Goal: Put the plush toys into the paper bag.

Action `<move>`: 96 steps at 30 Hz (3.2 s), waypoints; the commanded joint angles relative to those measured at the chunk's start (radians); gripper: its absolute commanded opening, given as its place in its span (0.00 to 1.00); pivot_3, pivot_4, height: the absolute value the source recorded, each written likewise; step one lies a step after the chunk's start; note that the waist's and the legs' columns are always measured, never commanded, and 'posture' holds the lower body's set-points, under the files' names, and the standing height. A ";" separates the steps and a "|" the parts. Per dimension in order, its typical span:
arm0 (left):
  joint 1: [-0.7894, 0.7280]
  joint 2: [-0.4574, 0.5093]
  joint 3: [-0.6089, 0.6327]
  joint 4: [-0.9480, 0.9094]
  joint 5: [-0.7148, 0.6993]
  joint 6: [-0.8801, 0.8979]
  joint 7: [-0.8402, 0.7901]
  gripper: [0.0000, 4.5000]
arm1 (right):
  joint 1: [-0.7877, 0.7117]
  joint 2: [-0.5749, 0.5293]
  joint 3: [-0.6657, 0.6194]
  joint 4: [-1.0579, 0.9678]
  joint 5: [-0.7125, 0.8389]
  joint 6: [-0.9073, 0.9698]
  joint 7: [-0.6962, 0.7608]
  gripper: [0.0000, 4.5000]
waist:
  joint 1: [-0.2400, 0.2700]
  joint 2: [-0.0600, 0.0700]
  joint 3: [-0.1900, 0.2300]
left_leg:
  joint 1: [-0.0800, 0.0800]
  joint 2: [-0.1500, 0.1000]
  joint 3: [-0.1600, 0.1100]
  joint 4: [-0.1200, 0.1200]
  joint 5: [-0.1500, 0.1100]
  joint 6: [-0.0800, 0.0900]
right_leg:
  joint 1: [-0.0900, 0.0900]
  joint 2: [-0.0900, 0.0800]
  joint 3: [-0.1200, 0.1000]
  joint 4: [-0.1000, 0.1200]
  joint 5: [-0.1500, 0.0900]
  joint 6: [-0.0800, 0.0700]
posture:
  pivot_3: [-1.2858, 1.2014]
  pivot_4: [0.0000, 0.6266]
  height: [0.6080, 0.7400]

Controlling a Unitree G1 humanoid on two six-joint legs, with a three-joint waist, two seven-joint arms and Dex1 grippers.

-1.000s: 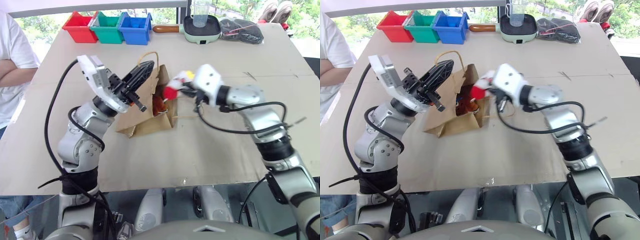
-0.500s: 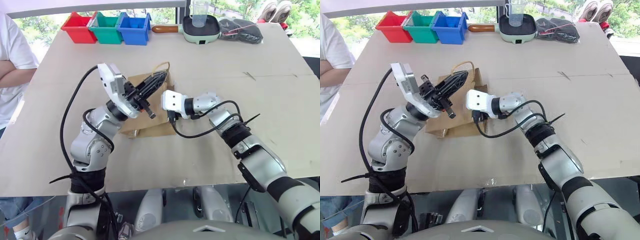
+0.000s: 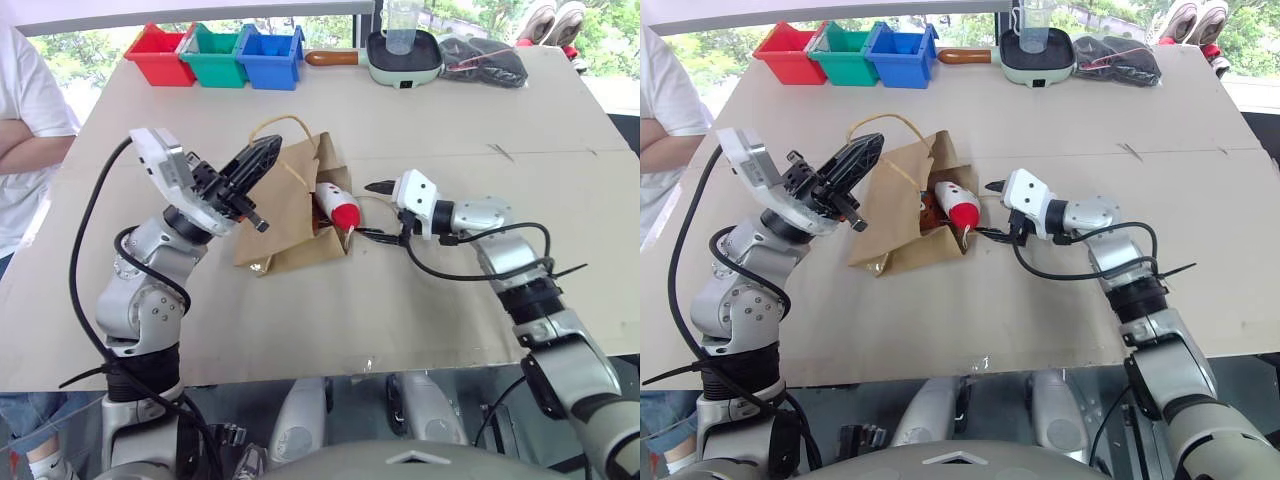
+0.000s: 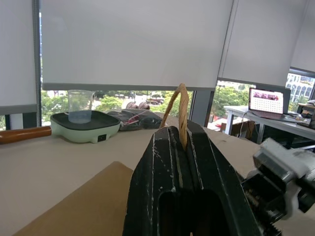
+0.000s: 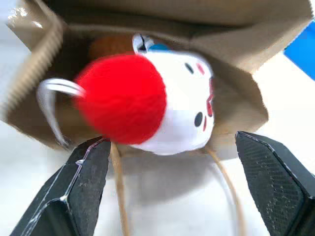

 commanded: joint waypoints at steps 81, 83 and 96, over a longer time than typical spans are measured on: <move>0.207 0.226 0.051 -0.055 -0.092 0.203 -0.182 1.00 | 0.203 -0.409 -0.198 -0.715 0.674 0.712 -0.350 0.19 | 0.003 0.001 0.001 | -0.015 0.001 0.004 0.007 0.000 0.001 | -0.013 0.000 -0.001 0.004 0.000 0.001 | 0.52 0.24 1.00; 0.234 0.210 0.008 -0.108 -0.068 0.196 -0.164 1.00 | 0.169 -0.263 -0.085 -0.626 0.588 0.616 -0.371 0.01 | -0.003 -0.001 -0.001 | -0.014 0.001 0.005 0.007 0.000 0.001 | -0.013 0.001 0.000 0.004 0.000 0.001 | 0.52 0.24 1.00; 0.236 -0.046 -0.205 -0.271 0.233 0.111 0.249 1.00 | 0.098 0.121 0.056 -0.320 0.420 0.415 -0.291 0.01 | 0.025 0.000 0.000 | -0.014 0.000 0.001 0.010 0.000 0.001 | -0.012 0.000 -0.001 0.006 0.000 0.000 | 0.52 0.24 1.00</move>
